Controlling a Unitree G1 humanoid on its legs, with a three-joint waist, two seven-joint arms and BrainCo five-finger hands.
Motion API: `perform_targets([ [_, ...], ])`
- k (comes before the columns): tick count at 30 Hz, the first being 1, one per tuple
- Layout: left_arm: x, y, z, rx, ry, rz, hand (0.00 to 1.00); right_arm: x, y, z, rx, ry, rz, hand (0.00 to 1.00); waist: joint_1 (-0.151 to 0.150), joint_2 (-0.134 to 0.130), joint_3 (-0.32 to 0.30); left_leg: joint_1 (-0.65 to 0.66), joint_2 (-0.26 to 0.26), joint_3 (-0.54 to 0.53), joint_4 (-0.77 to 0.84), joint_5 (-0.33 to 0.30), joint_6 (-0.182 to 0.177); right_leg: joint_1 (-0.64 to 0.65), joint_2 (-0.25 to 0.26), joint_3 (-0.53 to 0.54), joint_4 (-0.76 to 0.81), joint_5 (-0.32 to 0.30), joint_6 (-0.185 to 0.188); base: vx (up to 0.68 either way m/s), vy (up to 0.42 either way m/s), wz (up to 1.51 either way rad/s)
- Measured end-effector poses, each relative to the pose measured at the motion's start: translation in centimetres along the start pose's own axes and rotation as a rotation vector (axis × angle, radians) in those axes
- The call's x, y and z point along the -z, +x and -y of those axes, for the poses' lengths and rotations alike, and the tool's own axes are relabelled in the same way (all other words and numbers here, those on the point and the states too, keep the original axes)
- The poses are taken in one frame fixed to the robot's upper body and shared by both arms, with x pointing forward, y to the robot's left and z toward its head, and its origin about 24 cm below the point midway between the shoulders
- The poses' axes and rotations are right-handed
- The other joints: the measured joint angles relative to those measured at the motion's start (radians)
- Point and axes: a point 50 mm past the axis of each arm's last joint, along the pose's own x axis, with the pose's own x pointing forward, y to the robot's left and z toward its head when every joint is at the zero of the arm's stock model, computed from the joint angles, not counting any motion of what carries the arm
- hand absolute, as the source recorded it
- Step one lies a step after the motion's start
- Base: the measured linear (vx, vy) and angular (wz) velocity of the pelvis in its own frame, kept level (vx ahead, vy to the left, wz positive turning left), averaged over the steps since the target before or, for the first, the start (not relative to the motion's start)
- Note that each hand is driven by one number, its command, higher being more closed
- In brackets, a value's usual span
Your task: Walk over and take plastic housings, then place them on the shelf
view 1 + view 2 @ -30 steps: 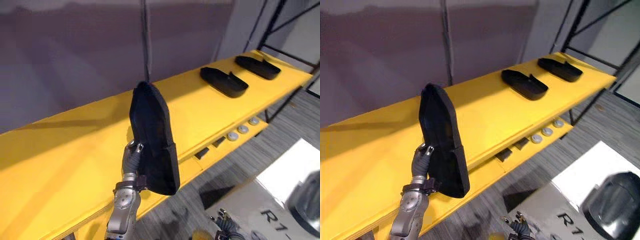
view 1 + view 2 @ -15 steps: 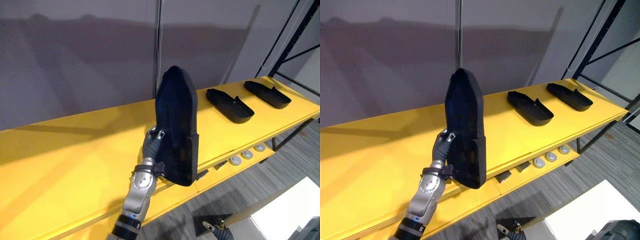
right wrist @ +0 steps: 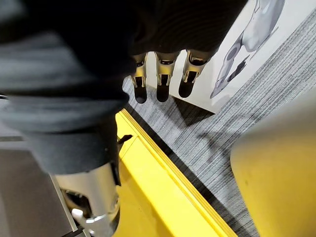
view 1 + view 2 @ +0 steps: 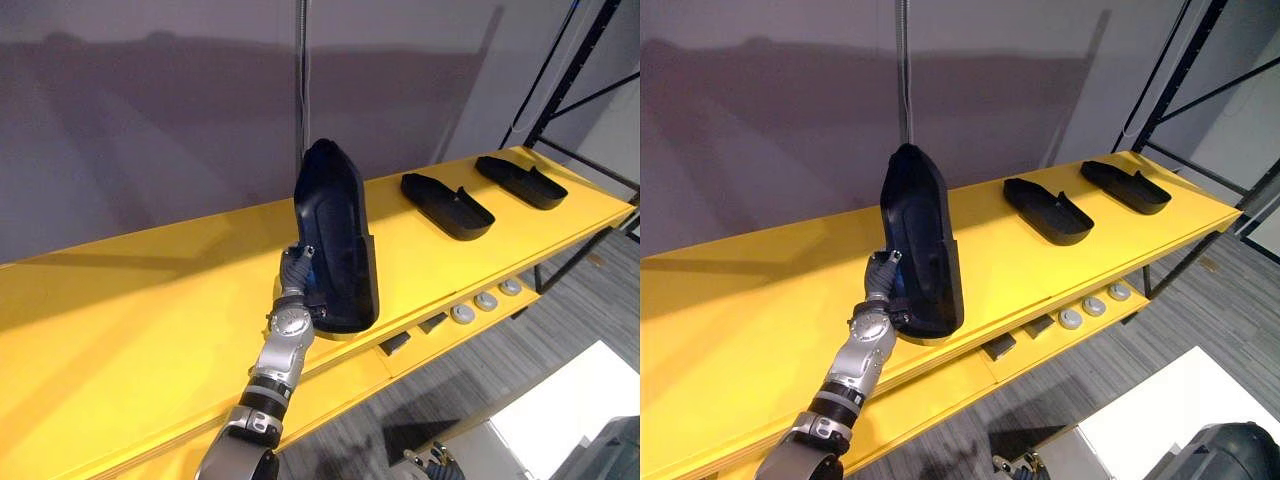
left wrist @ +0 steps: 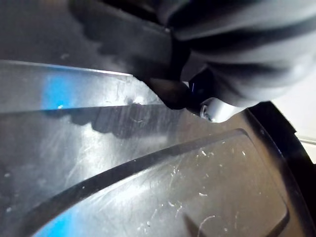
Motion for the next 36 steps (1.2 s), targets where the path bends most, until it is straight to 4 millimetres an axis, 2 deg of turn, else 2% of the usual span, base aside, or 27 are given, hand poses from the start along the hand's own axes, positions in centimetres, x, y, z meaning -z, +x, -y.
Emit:
perform_targets([
  [4,0.1,1.0,-0.2,-0.041,-0.003,-0.055,1.0,-0.5,0.2,-0.1,-0.004,-0.003,0.013,0.0,-0.017,0.001,0.002,-0.002,0.003,0.016,-0.019,0.013,0.002,-0.006,0.007,0.013,-0.021,0.021,-0.001,-0.05,-0.001,-0.12],
  [9,-0.2,1.9,0.7,-0.055,-0.089,-0.116,1.0,-0.9,0.4,0.0,-0.004,-0.009,0.021,0.0,-0.025,0.01,0.009,-0.002,0.0,0.02,-0.035,0.022,0.001,-0.016,0.009,0.023,-0.024,0.023,0.0,0.01,0.019,-0.05],
  [10,-0.2,1.9,0.6,-0.06,-0.1,-0.121,0.0,-0.9,0.4,-0.1,-0.004,-0.009,0.021,0.0,-0.027,0.012,0.011,-0.003,0.0,0.02,-0.035,0.022,0.001,-0.016,0.009,0.024,-0.025,0.023,0.0,0.0,0.0,0.0],
  [17,0.8,2.4,-1.0,-0.143,-0.173,-0.193,0.0,-1.5,1.0,0.1,0.004,-0.003,0.023,0.0,-0.044,0.036,0.03,0.018,-0.001,0.017,-0.067,0.034,-0.006,0.002,0.009,0.022,-0.052,0.033,-0.001,0.0,0.007,0.0],
  [22,0.1,2.7,-1.3,-0.149,-0.19,-0.163,0.0,-2.4,1.4,-0.2,-0.005,-0.009,0.042,0.0,-0.043,0.04,0.047,0.017,-0.001,0.003,-0.088,0.057,-0.008,0.027,0.006,0.004,-0.111,0.068,-0.002,-0.04,0.005,0.09],
  [31,0.1,2.8,-1.3,-0.135,-0.185,-0.152,0.0,-2.9,1.6,0.0,-0.001,-0.016,0.049,0.0,-0.041,0.043,0.062,0.02,0.007,-0.02,-0.098,0.071,-0.013,0.062,0.009,-0.021,-0.171,0.103,-0.011,-0.05,-0.014,0.08],
  [34,-0.3,2.1,-0.7,-0.093,-0.146,-0.102,0.0,-2.8,1.5,0.1,0.003,-0.018,0.048,0.0,-0.043,0.047,0.073,0.028,0.007,-0.034,-0.1,0.072,-0.013,0.08,0.009,-0.026,-0.18,0.104,-0.012,0.0,0.002,0.09],
  [36,-1.1,1.6,-0.3,-0.081,-0.145,-0.054,0.0,-2.6,1.5,0.1,0.005,-0.017,0.044,0.0,-0.033,0.046,0.079,0.021,0.007,-0.037,-0.097,0.072,-0.013,0.076,0.009,-0.027,-0.179,0.104,-0.012,0.01,0.006,0.05],
])
